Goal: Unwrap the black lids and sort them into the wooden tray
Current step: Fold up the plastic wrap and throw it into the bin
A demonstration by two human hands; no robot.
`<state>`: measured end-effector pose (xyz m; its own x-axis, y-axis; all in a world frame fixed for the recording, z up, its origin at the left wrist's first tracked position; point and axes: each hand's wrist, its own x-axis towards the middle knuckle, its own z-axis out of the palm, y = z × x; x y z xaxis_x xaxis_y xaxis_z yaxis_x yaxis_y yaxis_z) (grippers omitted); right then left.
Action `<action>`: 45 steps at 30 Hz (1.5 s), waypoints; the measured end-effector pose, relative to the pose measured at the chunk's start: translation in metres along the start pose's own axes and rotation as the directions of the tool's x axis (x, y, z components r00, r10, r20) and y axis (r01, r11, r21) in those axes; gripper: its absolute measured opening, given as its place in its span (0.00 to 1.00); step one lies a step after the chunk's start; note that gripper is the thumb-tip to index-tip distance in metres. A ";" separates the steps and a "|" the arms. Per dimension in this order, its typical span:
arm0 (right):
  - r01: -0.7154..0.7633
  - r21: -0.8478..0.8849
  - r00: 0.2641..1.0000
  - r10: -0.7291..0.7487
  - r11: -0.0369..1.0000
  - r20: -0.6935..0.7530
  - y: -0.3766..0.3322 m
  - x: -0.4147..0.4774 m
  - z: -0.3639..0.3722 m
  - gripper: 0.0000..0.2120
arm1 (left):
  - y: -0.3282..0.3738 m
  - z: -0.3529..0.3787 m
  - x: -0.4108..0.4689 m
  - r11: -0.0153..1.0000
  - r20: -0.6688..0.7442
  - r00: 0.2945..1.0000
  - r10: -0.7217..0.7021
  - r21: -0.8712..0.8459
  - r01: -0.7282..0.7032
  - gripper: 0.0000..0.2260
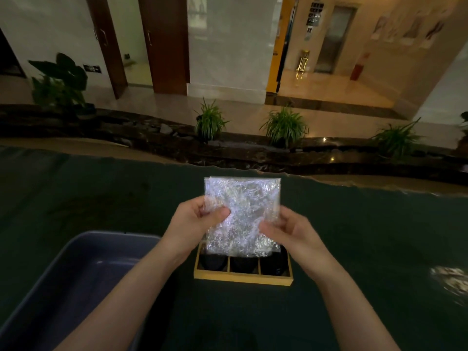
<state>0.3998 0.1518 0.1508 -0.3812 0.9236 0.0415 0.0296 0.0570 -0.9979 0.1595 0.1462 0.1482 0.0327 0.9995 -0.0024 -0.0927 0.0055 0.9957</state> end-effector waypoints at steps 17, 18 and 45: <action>-0.029 -0.005 0.816 0.020 1.000 -0.577 0.028 -0.120 0.032 0.13 | -0.046 0.035 -0.029 0.959 0.369 0.929 0.024 0.255 -0.126 0.11; -0.040 -0.022 0.784 0.017 0.999 -0.620 0.030 -0.134 0.035 0.11 | -0.050 0.042 -0.034 0.957 0.400 0.916 0.016 0.259 -0.130 0.10; -0.113 0.277 -0.080 0.269 0.954 -0.960 0.142 -0.528 -0.008 0.06 | -0.187 0.386 -0.226 0.826 0.917 0.328 -0.228 0.360 -0.434 0.12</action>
<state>0.6130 -0.3248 -0.0122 0.9254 0.3054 -0.2243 -0.1840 -0.1552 -0.9706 0.5538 -0.0931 -0.0013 0.9442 0.2972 -0.1422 0.2678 -0.4410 0.8566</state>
